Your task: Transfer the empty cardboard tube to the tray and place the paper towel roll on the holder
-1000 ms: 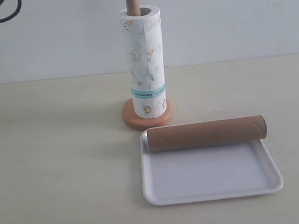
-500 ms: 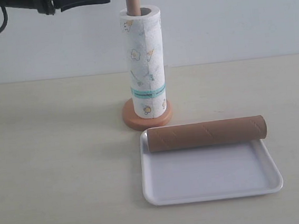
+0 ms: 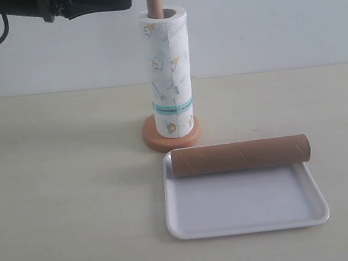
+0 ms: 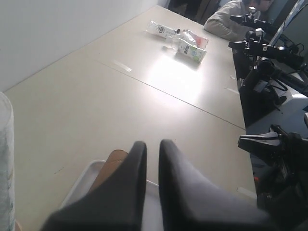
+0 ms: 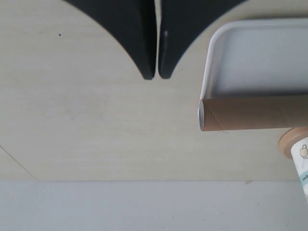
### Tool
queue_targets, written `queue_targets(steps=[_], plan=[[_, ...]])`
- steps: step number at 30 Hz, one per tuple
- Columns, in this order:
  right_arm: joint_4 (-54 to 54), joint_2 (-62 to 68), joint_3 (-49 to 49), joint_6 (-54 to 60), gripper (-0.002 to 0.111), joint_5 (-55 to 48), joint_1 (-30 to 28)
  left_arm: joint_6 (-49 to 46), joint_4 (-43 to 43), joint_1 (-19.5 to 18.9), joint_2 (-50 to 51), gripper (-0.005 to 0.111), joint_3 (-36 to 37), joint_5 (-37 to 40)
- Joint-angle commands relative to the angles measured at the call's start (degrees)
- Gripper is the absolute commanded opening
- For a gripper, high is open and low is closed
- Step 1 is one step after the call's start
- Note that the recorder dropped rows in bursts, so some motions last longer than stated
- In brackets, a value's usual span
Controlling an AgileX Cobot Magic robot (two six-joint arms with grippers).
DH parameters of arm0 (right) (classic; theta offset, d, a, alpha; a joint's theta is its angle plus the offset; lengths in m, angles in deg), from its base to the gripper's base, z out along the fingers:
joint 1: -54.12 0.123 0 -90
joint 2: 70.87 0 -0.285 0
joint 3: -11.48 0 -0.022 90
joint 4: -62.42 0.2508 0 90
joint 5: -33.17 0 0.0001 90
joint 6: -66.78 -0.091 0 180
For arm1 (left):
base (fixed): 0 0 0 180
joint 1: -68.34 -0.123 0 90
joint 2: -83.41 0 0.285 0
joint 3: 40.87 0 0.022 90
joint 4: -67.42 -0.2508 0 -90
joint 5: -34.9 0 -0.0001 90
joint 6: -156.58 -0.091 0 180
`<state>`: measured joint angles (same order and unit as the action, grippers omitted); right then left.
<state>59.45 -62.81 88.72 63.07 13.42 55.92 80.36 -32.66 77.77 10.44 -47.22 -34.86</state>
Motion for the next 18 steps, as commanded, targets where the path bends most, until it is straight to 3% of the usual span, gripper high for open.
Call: queue_targets(steps=[1,10,18], plan=[[-0.3,-0.3,0.0,-0.2,0.001,0.7,0.0,0.2,0.1,-0.2,-0.4,0.009,0.2,-0.2],[-0.3,-0.3,0.0,-0.2,0.001,0.7,0.0,0.0,0.1,-0.1,-3.1,0.009,0.2,-0.2],[-0.3,-0.3,0.0,-0.2,0.001,0.7,0.0,-0.2,0.1,-0.1,-21.6,0.009,1.8,9.8]])
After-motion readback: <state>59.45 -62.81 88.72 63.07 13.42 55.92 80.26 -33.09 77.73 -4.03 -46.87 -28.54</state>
